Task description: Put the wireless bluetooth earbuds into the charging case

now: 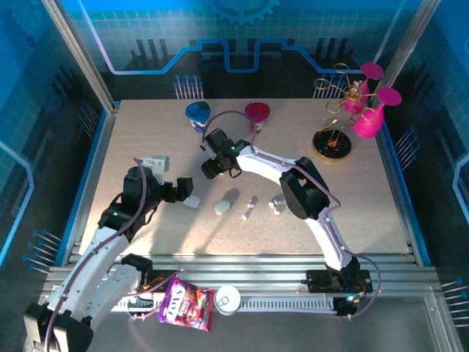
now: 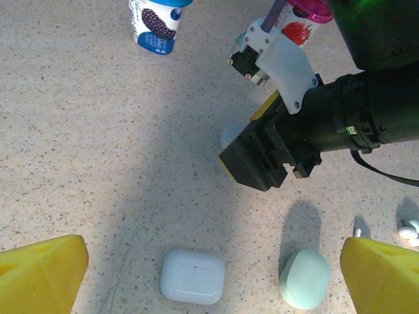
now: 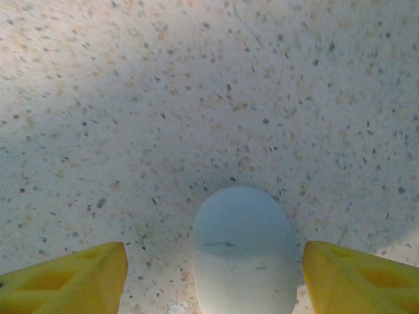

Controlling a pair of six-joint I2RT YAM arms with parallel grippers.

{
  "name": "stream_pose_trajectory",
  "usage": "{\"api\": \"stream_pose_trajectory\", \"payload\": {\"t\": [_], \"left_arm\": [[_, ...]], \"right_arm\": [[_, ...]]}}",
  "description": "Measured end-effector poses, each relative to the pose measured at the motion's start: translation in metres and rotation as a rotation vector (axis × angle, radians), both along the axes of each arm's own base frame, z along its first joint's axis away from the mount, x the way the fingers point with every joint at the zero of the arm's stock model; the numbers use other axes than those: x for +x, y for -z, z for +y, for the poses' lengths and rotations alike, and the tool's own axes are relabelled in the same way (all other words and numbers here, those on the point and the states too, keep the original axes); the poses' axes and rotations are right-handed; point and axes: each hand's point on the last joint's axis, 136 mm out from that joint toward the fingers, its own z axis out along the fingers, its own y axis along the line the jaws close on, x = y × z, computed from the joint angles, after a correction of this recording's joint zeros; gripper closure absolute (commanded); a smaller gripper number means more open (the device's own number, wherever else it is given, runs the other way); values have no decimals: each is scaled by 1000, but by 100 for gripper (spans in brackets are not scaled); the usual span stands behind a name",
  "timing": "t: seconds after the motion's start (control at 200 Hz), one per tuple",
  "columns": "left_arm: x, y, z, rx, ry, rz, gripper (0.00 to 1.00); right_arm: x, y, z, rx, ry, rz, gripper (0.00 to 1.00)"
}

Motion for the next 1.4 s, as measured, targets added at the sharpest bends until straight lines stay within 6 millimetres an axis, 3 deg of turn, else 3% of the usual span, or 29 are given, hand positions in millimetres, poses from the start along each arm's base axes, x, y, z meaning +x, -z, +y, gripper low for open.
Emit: {"api": "stream_pose_trajectory", "payload": {"t": [0.23, 0.59, 0.866, 0.981, 1.151, 1.401], "left_arm": [[0, 1, 0, 0, 0, 3, 1], [-5, 3, 1, 4, 0, 15, 1], [-7, 13, 2, 9, 1, 38, 1], [-8, 15, 1, 8, 3, 41, 0], [-7, 16, 0, 5, 7, 40, 1], [-5, 22, -1, 1, 11, 34, 1]], "right_arm": [[-2, 15, -2, -55, 13, 66, 37], [7, 24, 0, -92, 18, 101, 45], [12, 22, 0, -88, 23, 106, 40], [17, 19, 0, -80, 30, 101, 45], [23, 20, -1, -73, 40, 108, 61], [22, 19, 0, -51, 44, 123, 65]]}}
